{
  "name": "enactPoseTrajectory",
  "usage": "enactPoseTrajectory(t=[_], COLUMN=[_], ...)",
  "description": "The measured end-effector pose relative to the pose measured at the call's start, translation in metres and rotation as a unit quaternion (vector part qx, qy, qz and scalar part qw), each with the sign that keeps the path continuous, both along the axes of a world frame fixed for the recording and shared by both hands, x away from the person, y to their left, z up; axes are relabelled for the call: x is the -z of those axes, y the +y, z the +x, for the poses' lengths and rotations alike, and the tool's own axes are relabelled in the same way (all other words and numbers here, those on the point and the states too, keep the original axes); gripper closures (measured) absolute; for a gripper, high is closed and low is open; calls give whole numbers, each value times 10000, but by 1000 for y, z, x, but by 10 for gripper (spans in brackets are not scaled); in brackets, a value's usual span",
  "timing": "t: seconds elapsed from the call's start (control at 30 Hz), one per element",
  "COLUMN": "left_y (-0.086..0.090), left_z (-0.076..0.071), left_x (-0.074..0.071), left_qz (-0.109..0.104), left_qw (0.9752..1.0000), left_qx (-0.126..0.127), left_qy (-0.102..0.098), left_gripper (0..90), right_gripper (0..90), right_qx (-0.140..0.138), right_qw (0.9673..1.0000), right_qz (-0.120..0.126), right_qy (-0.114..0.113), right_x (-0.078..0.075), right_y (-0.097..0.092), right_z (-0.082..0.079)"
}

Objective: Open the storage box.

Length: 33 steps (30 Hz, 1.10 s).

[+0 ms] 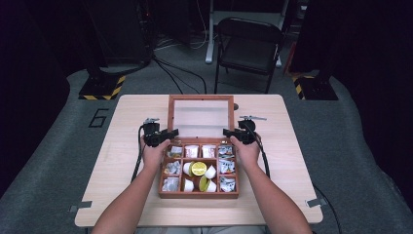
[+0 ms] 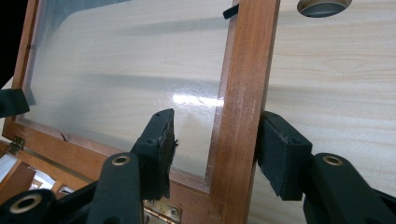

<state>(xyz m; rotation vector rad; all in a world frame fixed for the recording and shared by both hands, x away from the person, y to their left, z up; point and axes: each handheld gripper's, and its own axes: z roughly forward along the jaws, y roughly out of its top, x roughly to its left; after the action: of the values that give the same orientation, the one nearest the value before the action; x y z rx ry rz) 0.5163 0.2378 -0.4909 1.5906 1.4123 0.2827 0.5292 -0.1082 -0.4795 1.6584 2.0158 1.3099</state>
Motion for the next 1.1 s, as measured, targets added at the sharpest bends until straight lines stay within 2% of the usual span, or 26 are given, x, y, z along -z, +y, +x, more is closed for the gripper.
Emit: enactPoseTrajectory(t=[0.1, 0.4, 0.63, 1.1], left_y=[1, 0, 0, 1], left_z=[0, 0, 0, 2], left_x=[1, 7, 9, 12], left_qz=[-20, -161, -214, -288], left_qw=[10000, 9998, 9997, 9994], left_qx=[16, -142, -142, -165], left_qy=[1, -18, -48, 16], left_gripper=[482, 477, 476, 472], right_gripper=[480, 476, 473, 470], right_qx=[11, 209, 266, 333], right_qw=[10000, 9994, 9992, 9986], right_qz=[15, 257, 306, 417], right_qy=[-17, -29, -25, -36], right_x=[1, 8, 11, 16], right_y=[0, 0, 1, 0], right_z=[1, 0, 0, 1])
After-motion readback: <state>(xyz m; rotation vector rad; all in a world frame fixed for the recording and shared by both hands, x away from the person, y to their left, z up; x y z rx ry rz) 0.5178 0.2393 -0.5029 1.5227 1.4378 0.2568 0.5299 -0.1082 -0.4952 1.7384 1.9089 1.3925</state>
